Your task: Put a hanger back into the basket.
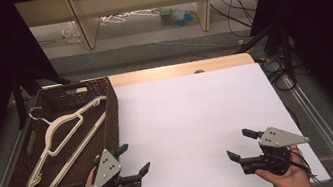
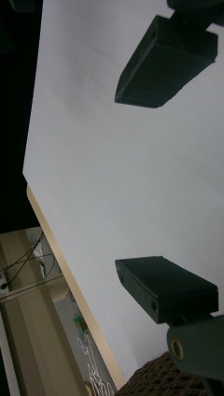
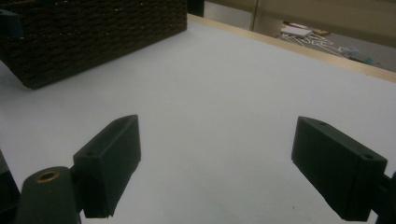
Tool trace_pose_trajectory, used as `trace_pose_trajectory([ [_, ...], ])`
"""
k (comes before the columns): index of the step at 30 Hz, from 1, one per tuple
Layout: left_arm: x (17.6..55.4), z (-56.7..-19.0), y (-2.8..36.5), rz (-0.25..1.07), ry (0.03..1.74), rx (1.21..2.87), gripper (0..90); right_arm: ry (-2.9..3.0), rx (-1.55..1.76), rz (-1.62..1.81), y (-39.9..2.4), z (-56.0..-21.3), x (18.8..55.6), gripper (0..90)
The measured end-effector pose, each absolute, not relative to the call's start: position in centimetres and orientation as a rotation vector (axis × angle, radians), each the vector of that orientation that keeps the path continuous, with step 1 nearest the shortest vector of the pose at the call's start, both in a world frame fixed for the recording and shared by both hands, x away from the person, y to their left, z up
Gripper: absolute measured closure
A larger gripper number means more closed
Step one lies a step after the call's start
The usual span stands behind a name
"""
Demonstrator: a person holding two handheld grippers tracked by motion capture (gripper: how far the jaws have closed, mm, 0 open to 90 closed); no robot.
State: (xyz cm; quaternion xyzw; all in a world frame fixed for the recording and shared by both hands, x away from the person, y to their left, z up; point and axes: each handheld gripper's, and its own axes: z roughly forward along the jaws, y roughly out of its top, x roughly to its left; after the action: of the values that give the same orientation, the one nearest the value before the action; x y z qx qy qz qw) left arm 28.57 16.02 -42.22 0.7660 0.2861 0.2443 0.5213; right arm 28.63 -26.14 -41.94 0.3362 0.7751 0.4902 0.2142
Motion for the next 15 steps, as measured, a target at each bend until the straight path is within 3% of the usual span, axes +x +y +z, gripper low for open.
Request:
trace_pose_trajectory([
  [15,28.75,-42.15,17.10,0.599,0.728,1.798,16.6,2.128,0.911,1.393,-25.83,-42.14,27.79,16.7],
])
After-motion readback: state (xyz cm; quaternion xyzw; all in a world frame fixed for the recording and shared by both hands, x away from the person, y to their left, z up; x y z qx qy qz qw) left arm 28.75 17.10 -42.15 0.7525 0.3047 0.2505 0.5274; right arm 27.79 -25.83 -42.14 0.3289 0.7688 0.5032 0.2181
